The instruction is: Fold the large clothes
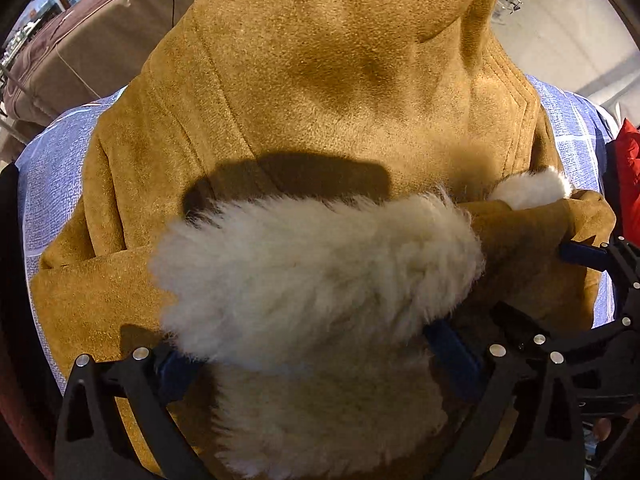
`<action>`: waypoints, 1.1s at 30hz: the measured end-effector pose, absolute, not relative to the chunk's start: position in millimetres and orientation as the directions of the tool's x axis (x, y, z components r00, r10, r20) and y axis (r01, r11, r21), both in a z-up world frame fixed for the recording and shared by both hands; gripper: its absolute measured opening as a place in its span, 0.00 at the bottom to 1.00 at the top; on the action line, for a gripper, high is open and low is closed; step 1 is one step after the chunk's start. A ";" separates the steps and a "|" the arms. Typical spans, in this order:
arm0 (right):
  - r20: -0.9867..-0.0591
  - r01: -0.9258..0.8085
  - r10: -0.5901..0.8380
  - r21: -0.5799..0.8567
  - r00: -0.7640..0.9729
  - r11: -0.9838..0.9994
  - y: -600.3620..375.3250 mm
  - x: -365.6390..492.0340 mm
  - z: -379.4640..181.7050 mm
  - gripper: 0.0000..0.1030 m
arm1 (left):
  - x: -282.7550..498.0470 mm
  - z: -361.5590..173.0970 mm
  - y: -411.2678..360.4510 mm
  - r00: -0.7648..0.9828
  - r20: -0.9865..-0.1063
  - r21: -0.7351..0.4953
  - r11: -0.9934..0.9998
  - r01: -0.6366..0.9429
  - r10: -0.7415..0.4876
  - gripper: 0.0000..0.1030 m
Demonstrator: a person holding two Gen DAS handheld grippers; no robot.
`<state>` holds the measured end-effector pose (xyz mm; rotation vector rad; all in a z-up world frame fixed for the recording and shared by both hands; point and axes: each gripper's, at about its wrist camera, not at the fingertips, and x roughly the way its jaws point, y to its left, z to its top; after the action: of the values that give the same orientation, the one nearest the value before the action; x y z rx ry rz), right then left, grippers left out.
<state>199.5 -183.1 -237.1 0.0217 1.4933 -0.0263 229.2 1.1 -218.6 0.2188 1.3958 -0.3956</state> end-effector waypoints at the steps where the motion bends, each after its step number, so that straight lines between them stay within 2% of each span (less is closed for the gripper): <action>1: -0.997 0.029 -0.001 0.001 0.077 1.000 -183.6 200.0 -237.7 0.96 | 229.6 -219.2 0.8 0.121 -0.982 -0.084 0.914 0.396 -0.143 0.96; 7: -0.997 0.034 -0.005 -0.003 0.073 0.999 -193.2 206.6 -239.3 0.96 | 227.1 -218.7 9.1 0.110 -0.982 -0.099 0.910 0.403 -0.156 0.96; 12: -0.991 0.038 0.008 0.013 0.134 0.999 -188.0 190.0 -230.4 0.96 | 215.3 -196.2 25.3 0.142 -0.977 -0.090 0.917 0.388 -0.156 0.94; 19: -0.969 0.077 -0.001 0.019 0.247 0.997 -192.3 146.1 -201.6 0.96 | 156.0 -166.5 95.3 0.213 -0.965 -0.068 0.930 0.362 -0.154 0.94; 22: -0.964 0.103 0.026 0.055 0.265 0.993 -198.0 118.0 -189.9 0.96 | 126.5 -163.5 126.8 0.223 -0.970 -0.014 0.945 0.328 -0.092 0.94; 24: -0.960 0.126 0.048 0.086 0.275 0.988 -206.3 98.4 -182.3 0.96 | 111.3 -166.9 151.1 0.192 -0.977 -0.034 0.957 0.288 -0.092 0.94; 33: -0.979 0.209 0.142 0.171 0.145 0.963 -250.0 -10.8 -196.4 0.96 | 50.2 -192.0 232.9 0.087 -0.991 -0.094 0.991 0.099 -0.102 0.94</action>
<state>-10.8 -250.0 -196.4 0.2947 1.4312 -0.0492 50.2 232.9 -192.0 -0.0026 1.4762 -0.1501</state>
